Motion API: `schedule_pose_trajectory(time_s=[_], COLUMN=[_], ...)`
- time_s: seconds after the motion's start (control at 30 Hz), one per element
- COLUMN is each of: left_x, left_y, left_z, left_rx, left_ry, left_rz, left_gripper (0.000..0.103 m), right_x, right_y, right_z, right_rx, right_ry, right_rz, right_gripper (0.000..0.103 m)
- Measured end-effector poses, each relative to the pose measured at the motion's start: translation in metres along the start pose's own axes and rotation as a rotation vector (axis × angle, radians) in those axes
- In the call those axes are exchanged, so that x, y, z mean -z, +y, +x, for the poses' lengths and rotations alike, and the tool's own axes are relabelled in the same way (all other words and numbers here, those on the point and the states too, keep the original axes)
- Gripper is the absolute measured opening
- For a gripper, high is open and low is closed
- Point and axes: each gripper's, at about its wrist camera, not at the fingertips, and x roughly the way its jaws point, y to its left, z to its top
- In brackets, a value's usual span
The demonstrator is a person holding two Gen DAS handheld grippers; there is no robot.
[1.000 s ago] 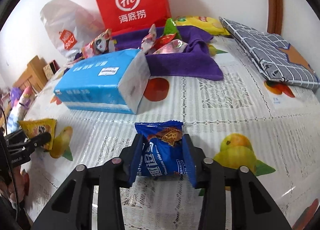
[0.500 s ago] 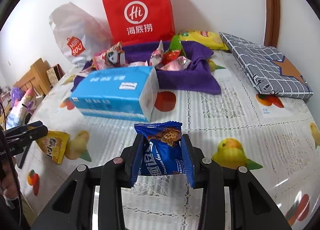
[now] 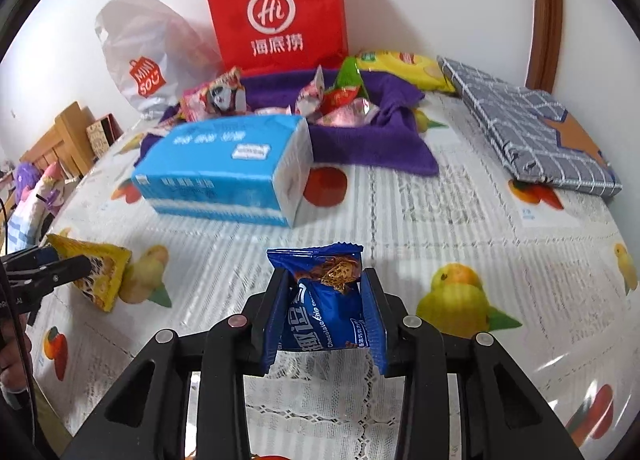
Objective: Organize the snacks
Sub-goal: 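Carry the blue packet and yellow bag over the purple towel with both tools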
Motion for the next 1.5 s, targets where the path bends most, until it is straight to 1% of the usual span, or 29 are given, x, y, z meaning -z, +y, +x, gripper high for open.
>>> schedule_pose_trajectory(time_s=[0.03,0.1,0.17,0.23,0.3,0.33,0.37,0.43,0.53,0.6,0.97,1.17,1.3,1.33,1.37,1.43,1.5], left_x=[0.002,0.005,0.006,0.006,0.006,0.006,0.005,0.004,0.000,-0.003,-0.019,-0.020,-0.015,-0.013,-0.011,-0.008,-0.007], left_y=[0.000,0.000,-0.002,-0.003,-0.005,-0.008,-0.009,-0.009,-0.011,-0.014,-0.026,-0.024,-0.020,-0.018,-0.017,-0.016,-0.019], left_z=[0.005,0.012,0.011,0.012,0.015,0.015,0.015,0.013,0.010,0.007,-0.008,-0.006,0.009,0.014,0.018,0.025,0.026], left_rx=[0.000,-0.016,-0.034,-0.038,-0.058,-0.071,-0.069,-0.055,-0.037,-0.040,0.002,0.009,0.028,0.028,0.029,0.029,0.017], left_ry=[0.017,0.027,0.000,-0.010,-0.010,-0.018,-0.020,-0.017,-0.020,-0.026,-0.047,-0.041,0.008,0.021,0.031,0.048,0.034], left_rz=[0.007,0.017,0.019,0.012,0.026,0.043,0.048,0.041,0.035,0.034,0.017,0.011,-0.003,-0.010,-0.015,-0.023,-0.007], left_gripper=[0.068,0.069,0.069,0.069,0.066,0.059,0.056,0.054,0.052,0.052,0.047,0.047,0.047,0.048,0.053,0.055,0.056], right_x=[0.002,0.005,0.008,0.011,0.013,0.013,0.013,0.013,0.011,0.008,-0.009,-0.013,-0.011,-0.010,-0.009,-0.008,-0.007], right_y=[-0.001,-0.002,-0.003,-0.003,-0.001,0.001,0.003,0.004,0.004,0.004,0.008,0.008,0.008,0.008,0.008,0.008,0.008], right_z=[0.002,0.008,0.015,0.017,0.017,0.018,0.019,0.018,0.013,0.009,-0.006,-0.009,-0.008,-0.008,-0.007,-0.006,-0.006], right_rx=[-0.006,-0.013,-0.005,-0.006,-0.007,0.002,0.019,0.027,-0.006,-0.015,-0.034,-0.035,-0.036,-0.037,-0.037,-0.038,-0.036], right_ry=[0.007,0.026,0.053,0.054,0.048,0.044,0.041,0.040,0.026,0.014,-0.027,-0.035,-0.033,-0.030,-0.027,-0.021,-0.022], right_rz=[0.002,0.004,0.000,-0.009,-0.028,-0.041,-0.053,-0.059,-0.057,-0.051,-0.056,-0.054,-0.053,-0.051,-0.048,-0.047,-0.050], right_gripper=[0.037,0.039,0.039,0.044,0.046,0.046,0.046,0.040,0.037,0.036,0.035,0.035,0.035,0.035,0.035,0.035,0.035])
